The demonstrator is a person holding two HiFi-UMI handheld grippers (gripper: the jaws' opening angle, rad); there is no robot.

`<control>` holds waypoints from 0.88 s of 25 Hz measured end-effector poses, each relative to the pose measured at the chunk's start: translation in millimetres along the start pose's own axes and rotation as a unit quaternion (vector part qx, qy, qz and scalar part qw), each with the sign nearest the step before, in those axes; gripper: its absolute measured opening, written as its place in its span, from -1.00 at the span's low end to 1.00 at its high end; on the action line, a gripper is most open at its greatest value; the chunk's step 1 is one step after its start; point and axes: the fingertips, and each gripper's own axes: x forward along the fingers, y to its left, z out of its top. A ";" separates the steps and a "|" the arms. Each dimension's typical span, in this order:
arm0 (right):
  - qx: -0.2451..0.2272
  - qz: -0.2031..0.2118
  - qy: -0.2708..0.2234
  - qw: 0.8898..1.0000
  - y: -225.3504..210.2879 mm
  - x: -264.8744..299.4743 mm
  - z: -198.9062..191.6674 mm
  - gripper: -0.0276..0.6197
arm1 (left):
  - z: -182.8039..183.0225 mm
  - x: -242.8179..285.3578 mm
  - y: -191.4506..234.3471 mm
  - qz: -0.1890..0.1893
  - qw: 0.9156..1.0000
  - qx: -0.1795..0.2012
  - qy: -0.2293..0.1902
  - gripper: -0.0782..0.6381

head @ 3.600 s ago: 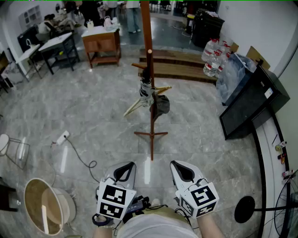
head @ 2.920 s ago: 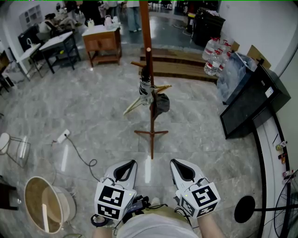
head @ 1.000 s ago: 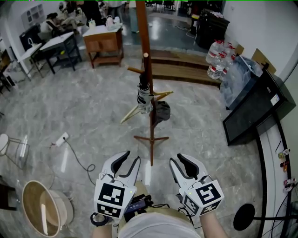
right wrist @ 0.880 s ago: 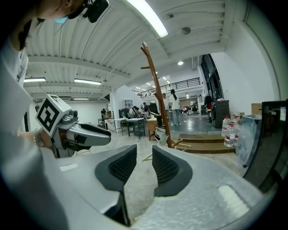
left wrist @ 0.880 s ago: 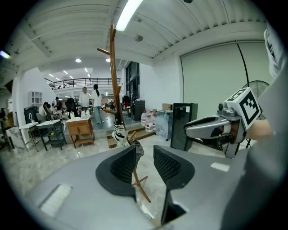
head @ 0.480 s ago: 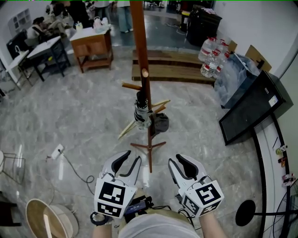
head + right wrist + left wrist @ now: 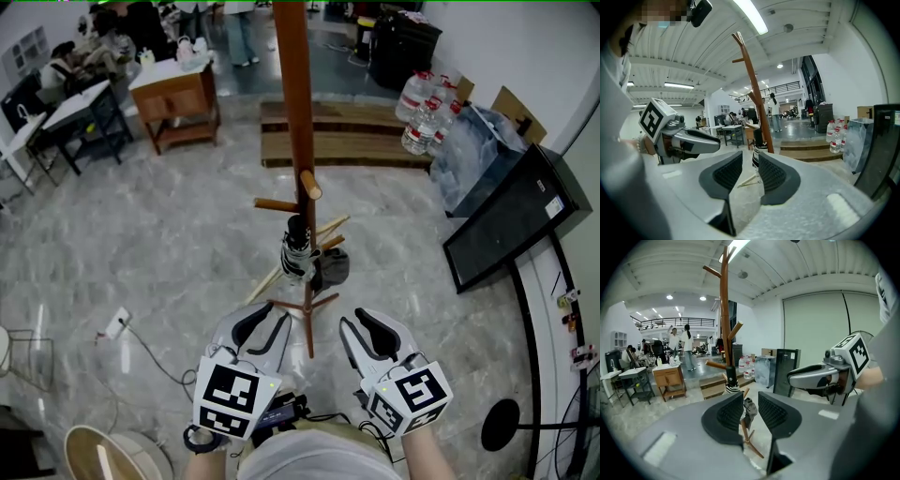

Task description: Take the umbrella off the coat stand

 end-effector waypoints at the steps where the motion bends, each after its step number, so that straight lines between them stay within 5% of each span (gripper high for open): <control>1: 0.000 -0.002 -0.001 1.000 -0.3 4.8 2.3 -0.60 | 2.5 2.5 4.7 -0.004 1.000 0.002 -0.001 -0.51; 11: 0.006 -0.022 -0.003 1.000 -7.8 38.1 12.5 -0.60 | 30.8 32.0 34.3 -0.034 0.999 0.027 -0.020 -0.53; 22: 0.009 -0.022 0.001 1.000 -26.4 50.2 17.5 -0.60 | 66.2 62.7 53.7 -0.026 0.998 0.044 -0.026 -0.54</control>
